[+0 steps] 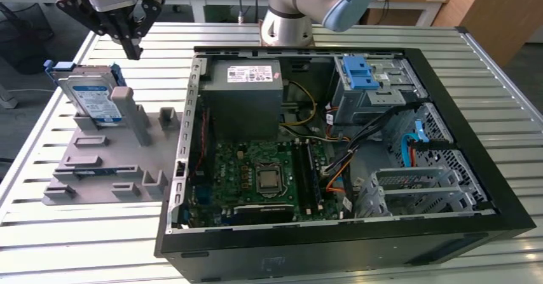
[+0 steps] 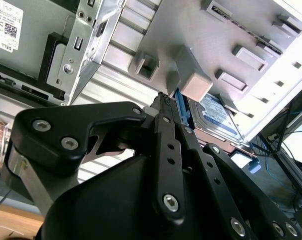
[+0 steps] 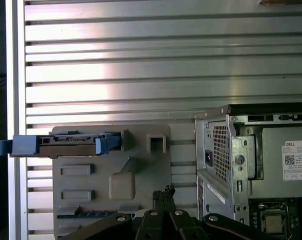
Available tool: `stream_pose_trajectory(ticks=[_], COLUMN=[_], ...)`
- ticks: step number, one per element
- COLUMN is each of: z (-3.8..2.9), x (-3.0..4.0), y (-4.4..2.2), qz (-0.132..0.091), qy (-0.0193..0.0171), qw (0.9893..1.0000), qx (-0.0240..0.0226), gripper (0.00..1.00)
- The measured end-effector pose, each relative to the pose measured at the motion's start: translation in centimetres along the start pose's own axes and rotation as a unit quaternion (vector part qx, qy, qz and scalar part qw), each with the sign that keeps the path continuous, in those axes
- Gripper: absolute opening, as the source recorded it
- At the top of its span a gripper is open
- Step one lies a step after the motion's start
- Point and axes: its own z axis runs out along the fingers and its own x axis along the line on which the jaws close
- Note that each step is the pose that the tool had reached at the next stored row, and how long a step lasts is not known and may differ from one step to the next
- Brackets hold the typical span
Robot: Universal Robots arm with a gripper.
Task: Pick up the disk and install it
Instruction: 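Reach for the disk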
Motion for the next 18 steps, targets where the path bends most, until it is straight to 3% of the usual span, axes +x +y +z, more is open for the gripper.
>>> stream_pose_trajectory(ticks=[18], z=[0.02], x=[0.85], y=[0.00], qz=[0.000], qy=[0.0000], qw=[1.0000], qx=[0.0000], gripper=[0.11])
